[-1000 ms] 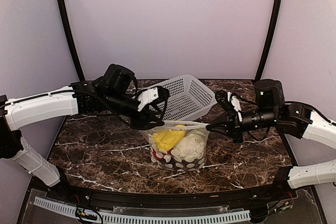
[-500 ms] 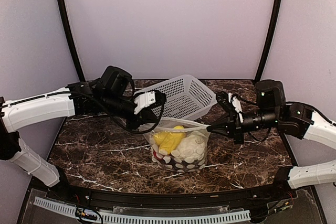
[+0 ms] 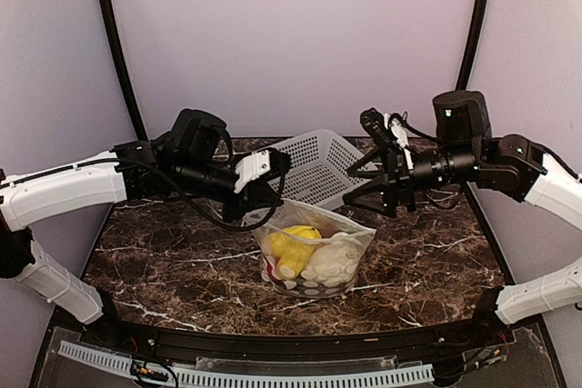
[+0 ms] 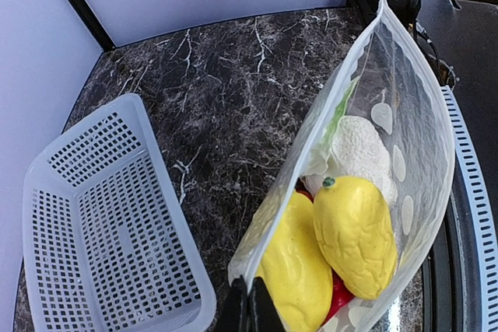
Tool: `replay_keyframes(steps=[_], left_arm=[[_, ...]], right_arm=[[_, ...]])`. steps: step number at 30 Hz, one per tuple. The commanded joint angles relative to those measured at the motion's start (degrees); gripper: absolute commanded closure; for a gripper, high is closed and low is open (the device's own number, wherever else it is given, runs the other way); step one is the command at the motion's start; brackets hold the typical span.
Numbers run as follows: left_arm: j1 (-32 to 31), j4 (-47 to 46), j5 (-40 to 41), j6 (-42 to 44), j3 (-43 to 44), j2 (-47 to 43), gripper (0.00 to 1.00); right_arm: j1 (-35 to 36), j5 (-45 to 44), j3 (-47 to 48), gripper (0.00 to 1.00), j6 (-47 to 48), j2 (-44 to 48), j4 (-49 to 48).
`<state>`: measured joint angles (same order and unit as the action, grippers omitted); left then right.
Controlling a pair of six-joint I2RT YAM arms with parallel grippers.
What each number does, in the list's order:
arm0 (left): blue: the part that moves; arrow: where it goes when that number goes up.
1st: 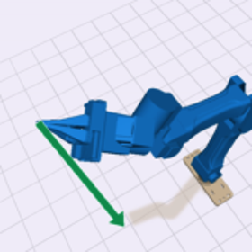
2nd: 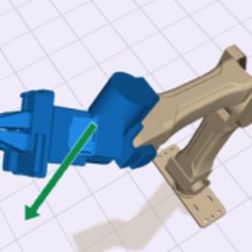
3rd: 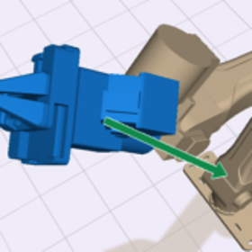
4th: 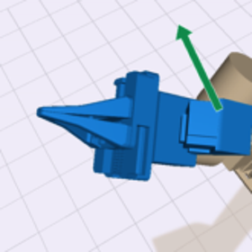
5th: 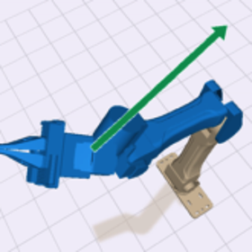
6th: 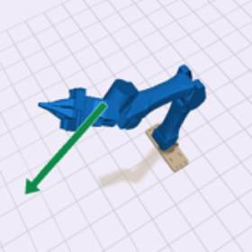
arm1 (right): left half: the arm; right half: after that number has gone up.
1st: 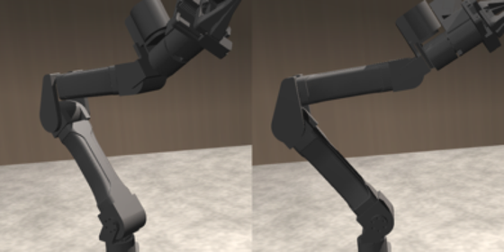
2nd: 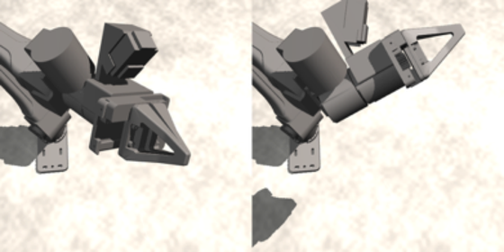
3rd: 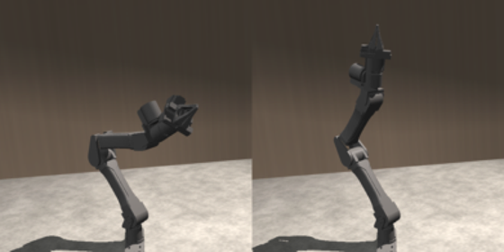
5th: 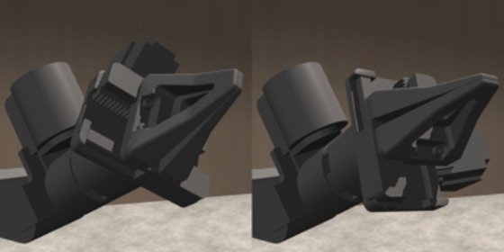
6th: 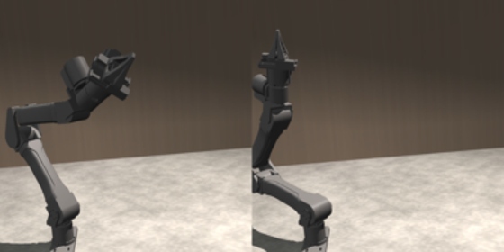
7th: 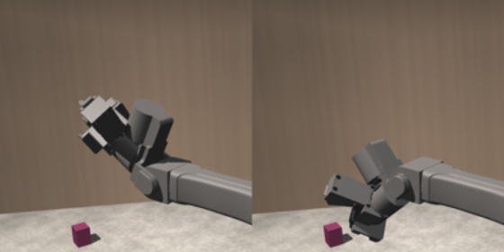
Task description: Open the zip-top bag and remove the fake food
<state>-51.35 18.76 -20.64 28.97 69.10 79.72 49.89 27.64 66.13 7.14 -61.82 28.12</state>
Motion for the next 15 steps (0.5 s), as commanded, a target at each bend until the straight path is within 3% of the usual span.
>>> replay_keyframes(steps=[1,15], left_arm=[[-0.77,-2.14,-1.53,0.13,2.05,0.19,0.99],[-1.31,-5.84,-2.62,-1.74,0.62,-0.71,0.99]], right_arm=[[2.05,-2.33,6.30,0.34,-0.63,-6.74,6.75],[3.99,-4.10,16.14,0.51,-2.62,-19.00,12.85]])
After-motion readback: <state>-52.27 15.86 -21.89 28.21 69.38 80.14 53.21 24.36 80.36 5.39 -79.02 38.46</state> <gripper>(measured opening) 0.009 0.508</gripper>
